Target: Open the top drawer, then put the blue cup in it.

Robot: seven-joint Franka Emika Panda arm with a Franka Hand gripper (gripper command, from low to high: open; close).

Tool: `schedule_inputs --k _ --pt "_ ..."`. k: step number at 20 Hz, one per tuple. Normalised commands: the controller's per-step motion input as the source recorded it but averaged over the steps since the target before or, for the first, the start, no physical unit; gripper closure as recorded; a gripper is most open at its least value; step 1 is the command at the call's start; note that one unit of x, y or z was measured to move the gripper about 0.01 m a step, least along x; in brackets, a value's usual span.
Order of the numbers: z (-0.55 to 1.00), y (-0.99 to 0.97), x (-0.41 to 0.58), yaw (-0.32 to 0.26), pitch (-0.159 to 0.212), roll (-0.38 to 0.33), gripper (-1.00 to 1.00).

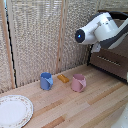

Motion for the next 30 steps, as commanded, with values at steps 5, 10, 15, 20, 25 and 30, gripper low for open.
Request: schedule_inputs --k 5,10,15,20,25,30 --pt "0.00 0.84 0.119 -0.131 0.000 -0.010 1.00" --pt "0.00 0.55 0.207 -0.101 0.021 -0.005 1.00" --pt "0.04 0.11 0.005 -0.010 -0.008 -0.017 -1.00" --pt "0.34 0.19 0.000 0.022 -0.006 -0.030 -1.00" --pt "0.37 0.43 0.009 0.003 -0.003 0.164 -1.00" --pt "0.16 0.53 0.065 -0.056 -0.015 0.317 -1.00"
